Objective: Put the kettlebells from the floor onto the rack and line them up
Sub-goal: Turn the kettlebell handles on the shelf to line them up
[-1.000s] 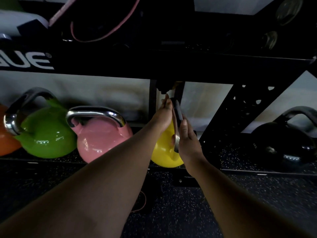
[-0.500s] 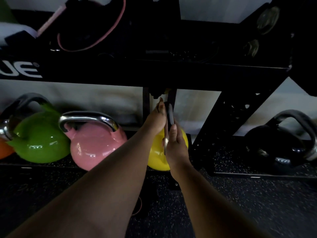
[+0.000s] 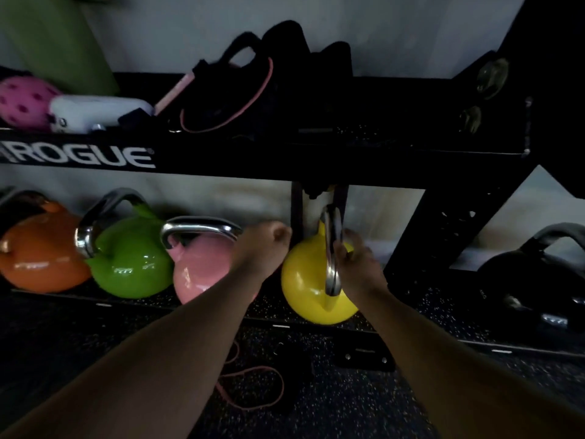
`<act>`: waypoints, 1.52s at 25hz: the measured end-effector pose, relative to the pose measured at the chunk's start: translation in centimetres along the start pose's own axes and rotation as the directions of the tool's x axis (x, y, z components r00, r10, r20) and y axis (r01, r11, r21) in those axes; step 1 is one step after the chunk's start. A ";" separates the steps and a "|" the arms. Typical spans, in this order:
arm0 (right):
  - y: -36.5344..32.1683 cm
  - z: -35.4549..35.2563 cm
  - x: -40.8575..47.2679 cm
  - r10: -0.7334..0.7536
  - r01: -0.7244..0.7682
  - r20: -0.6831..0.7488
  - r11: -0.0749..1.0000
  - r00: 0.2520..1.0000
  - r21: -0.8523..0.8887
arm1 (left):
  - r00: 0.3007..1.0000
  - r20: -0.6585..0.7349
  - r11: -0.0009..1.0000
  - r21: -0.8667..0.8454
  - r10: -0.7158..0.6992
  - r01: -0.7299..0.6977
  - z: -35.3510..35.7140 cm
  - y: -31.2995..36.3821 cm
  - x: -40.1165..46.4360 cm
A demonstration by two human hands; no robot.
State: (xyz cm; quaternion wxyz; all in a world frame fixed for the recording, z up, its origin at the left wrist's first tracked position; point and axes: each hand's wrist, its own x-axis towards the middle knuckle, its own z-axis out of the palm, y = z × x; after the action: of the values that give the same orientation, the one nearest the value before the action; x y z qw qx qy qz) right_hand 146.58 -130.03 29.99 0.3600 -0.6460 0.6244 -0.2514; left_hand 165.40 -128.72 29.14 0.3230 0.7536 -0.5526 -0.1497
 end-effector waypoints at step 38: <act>-12.9 20.3 -2.8 -0.030 0.072 -0.157 0.961 0.987 0.268 | 0.968 0.213 0.800 -0.553 -0.135 0.233 -8.5 -12.8 4.7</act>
State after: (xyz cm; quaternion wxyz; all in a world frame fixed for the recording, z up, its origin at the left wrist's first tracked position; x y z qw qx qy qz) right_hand 170.09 -124.74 27.95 0.3907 -0.5852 0.5924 -0.3925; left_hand 181.37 -128.02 27.81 0.4725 0.6565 -0.4301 -0.4010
